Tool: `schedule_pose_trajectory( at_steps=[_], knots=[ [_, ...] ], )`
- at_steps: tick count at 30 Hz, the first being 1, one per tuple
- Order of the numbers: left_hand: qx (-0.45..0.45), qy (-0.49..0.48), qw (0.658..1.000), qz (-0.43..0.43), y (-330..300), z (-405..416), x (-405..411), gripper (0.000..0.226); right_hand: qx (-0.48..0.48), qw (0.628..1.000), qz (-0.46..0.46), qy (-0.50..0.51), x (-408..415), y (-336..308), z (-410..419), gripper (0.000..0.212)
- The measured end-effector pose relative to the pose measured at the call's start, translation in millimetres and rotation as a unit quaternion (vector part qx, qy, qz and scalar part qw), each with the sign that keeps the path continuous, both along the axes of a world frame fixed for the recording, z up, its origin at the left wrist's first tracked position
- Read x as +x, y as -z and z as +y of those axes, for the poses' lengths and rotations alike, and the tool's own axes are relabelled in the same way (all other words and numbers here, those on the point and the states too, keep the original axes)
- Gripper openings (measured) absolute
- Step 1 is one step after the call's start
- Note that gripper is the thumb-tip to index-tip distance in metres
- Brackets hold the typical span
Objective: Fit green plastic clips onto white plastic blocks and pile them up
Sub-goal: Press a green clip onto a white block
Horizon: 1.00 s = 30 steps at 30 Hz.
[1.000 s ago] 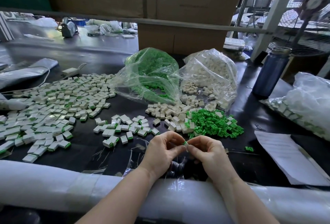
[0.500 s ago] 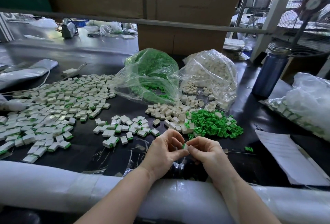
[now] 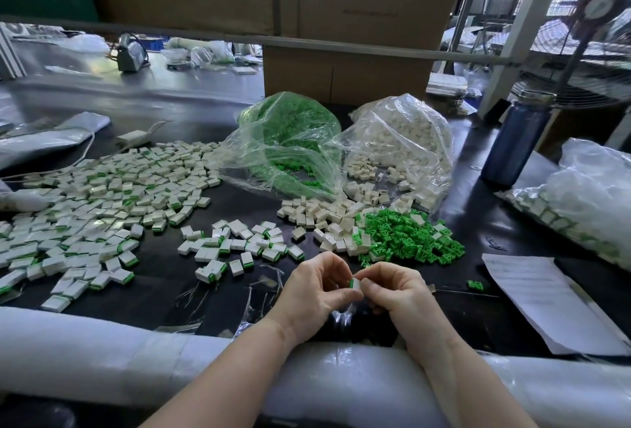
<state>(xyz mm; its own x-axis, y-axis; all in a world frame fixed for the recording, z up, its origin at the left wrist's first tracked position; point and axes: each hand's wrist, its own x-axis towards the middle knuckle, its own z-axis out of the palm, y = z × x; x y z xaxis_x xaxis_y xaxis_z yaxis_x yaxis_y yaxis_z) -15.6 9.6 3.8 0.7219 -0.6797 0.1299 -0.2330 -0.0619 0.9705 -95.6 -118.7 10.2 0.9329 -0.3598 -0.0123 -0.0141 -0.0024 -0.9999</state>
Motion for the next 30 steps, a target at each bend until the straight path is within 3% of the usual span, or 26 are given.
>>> schedule_pose_trajectory(
  at_steps=[16,30],
  knots=[
    [0.019,0.015,0.999,-0.039,-4.2,0.5,-4.6,0.021,0.013,1.000,-0.016,0.020,-2.8,-2.3,0.7,0.021],
    [0.004,0.001,1.000,0.004,-4.6,3.9,-0.1,0.006,-0.020,0.998,-0.019,0.049,-4.2,-4.7,0.5,0.022]
  ],
)
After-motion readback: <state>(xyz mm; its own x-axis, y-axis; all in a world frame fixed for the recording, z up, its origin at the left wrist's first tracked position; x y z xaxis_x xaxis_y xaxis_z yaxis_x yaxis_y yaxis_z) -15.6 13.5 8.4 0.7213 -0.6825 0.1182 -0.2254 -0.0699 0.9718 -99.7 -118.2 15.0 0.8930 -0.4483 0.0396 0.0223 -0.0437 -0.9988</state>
